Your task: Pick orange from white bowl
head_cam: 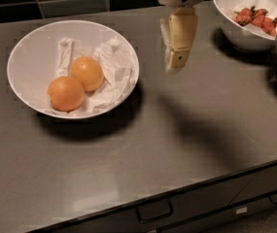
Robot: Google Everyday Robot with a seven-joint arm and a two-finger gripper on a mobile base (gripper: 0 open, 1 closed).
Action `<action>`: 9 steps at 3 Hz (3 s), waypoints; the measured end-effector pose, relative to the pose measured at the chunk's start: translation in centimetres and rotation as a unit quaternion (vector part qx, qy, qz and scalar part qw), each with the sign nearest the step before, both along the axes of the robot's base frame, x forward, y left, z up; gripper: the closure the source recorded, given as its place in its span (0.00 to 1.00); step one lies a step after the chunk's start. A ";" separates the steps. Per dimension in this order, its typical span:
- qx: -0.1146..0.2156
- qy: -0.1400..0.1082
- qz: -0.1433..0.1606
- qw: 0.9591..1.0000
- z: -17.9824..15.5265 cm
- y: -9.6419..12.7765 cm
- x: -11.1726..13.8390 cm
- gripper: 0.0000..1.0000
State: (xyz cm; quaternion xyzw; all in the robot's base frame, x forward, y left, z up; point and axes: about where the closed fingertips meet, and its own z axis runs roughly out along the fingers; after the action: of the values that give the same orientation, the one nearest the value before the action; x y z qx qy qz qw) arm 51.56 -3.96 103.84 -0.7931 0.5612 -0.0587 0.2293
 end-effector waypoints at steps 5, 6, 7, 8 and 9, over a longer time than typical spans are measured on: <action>-0.001 0.035 0.122 0.992 -3.9 8.2 8.0 0.00; 0.004 0.036 0.139 0.990 -4.3 9.8 8.5 0.00; 0.001 0.045 0.175 0.984 -4.8 12.0 8.8 0.00; -0.004 0.049 0.208 0.977 -5.2 13.9 8.8 0.00; -0.003 0.055 0.221 0.974 -5.8 14.7 8.9 0.00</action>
Offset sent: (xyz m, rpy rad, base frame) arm 0.0634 0.0614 -0.0366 -0.0743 0.1411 0.2561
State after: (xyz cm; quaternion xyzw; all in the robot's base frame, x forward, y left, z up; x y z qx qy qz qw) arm 60.44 10.78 98.08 -0.9001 0.3839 0.0348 0.2031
